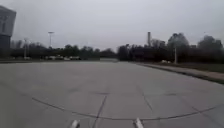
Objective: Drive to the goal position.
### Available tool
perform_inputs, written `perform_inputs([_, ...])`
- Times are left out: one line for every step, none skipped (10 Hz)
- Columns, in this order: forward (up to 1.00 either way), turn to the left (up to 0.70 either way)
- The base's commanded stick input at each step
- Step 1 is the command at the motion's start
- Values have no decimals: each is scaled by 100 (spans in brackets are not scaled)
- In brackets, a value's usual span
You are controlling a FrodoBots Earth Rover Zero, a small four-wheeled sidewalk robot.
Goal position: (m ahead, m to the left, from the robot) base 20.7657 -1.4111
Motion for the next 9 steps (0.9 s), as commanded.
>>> perform_inputs([100, -38])
perform_inputs([100, -38])
perform_inputs([100, -38])
perform_inputs([100, -38])
perform_inputs([100, -38])
perform_inputs([100, -38])
perform_inputs([100, -38])
perform_inputs([100, -22])
perform_inputs([100, 2])
